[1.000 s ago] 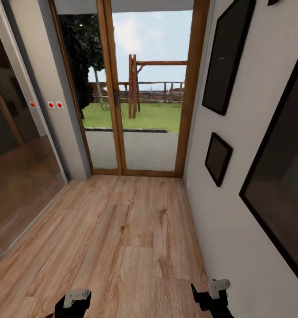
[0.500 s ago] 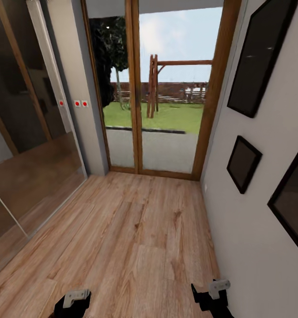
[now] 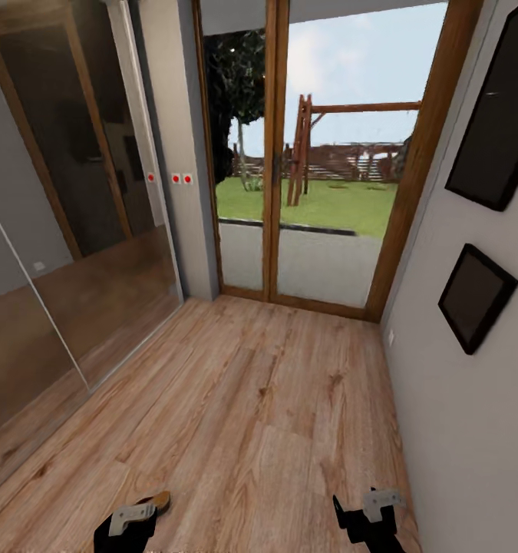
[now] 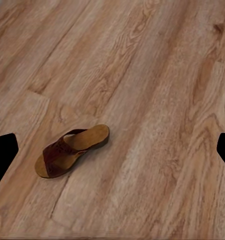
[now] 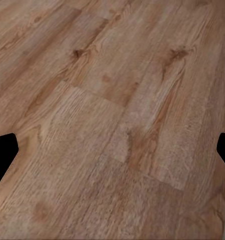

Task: Pick up the two gym shoes and the two sandals from the corridor floor and place them onto the hallstand (shoe rack) in the corridor, making sure they are on the rack and not on the floor. Arrange them so the two gym shoes are next to each other and the two sandals are next to each other.

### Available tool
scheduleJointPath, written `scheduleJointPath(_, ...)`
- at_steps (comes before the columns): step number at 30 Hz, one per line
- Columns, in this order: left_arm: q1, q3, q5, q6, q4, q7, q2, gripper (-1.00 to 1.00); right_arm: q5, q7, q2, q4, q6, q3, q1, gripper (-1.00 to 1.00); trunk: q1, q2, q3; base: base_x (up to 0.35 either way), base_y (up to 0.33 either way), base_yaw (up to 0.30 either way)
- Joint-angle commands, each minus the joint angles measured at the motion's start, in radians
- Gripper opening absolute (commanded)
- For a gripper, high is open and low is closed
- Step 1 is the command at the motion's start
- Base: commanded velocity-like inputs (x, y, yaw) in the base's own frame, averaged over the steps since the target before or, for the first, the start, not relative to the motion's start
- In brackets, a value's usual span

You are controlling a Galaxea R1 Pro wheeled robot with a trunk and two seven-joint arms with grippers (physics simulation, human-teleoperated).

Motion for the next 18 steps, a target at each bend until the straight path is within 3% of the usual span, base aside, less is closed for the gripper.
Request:
scheduleJointPath(1, 0.000, 0.002, 0.003, -0.003, 0.001, -0.001, 0.000, 1.00, 0.001, 0.000, -0.001, 0.004, -0.003, 0.002, 0.000, 1.00, 0.000, 0.000, -0.001, 0.000, 0.000, 0.278)
scheduleJointPath(12, 0.012, 0.000, 0.003, -0.003, 0.002, -0.001, 0.003, 1.00, 0.003, -0.002, -0.002, 0.063, -0.005, 0.000, 0.000, 1.00, 0.000, 0.000, -0.001, 0.012, 0.000, 0.278)
scheduleJointPath(18, 0.018, 0.000, 0.004, -0.003, 0.003, 0.000, 0.005, 1.00, 0.002, -0.004, -0.003, 0.082, -0.005, -0.002, 0.000, 1.00, 0.000, 0.000, -0.001, 0.227, 0.000, 0.279)
